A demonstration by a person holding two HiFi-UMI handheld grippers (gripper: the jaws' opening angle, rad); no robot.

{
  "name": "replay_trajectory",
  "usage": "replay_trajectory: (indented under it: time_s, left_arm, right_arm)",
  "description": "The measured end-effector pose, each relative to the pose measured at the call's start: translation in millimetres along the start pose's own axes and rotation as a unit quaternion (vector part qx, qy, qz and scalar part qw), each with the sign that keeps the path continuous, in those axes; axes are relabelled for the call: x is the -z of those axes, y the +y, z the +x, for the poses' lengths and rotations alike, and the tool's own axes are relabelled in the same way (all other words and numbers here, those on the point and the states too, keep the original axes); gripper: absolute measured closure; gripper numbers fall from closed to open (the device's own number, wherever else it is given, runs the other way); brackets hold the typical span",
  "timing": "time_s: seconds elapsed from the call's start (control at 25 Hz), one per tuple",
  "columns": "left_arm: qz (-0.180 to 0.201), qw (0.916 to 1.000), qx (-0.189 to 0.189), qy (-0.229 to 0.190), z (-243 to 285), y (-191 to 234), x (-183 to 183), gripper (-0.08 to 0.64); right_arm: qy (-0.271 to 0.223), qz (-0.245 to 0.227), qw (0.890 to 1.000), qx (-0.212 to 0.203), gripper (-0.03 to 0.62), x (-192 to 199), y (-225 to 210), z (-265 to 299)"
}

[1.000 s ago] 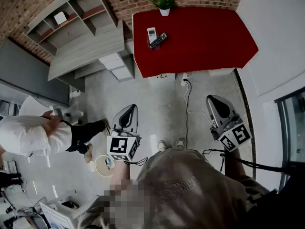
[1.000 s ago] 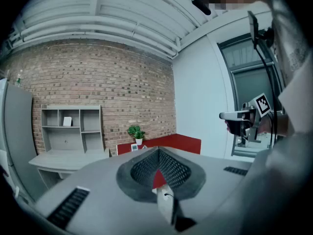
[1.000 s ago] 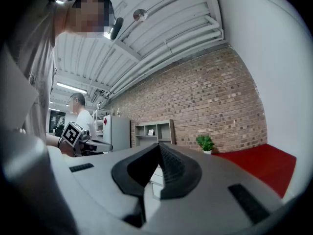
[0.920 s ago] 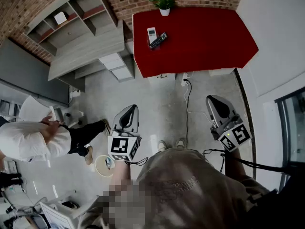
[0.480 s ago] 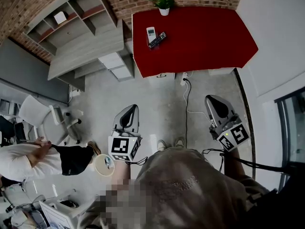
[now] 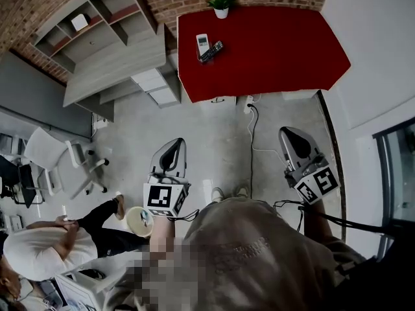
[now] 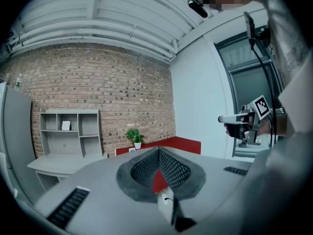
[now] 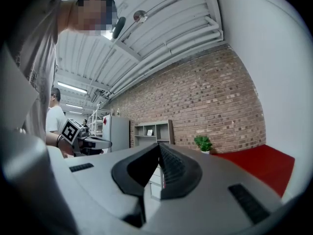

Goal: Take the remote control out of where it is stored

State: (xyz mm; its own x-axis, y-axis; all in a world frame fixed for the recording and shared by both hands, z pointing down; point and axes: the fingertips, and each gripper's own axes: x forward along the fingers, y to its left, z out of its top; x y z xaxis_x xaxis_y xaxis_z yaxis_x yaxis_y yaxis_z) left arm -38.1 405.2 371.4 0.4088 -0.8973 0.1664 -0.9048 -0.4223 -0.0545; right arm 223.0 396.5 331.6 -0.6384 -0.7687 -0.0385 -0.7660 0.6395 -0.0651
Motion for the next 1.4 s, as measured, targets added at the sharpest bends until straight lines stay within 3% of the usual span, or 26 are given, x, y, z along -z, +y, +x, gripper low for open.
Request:
replay_trajectory:
  time_s: [0.2, 1.4]
  left_arm:
    - [0.01, 0.9997, 0.004, -0.024, 3.4, -8.6, -9.8, 0.551]
    - [0.024, 0.9993, -0.03, 0.0, 34.7, -45.4, -14.4, 0.551]
  right_arm:
    - [-0.003, -0.003, 1.0, 0.01, 0.58, 1.0, -11.7, -4.8]
    - [-0.009, -0.033, 0.999, -0.012, 0.58, 13.5, -62.0, -25.9]
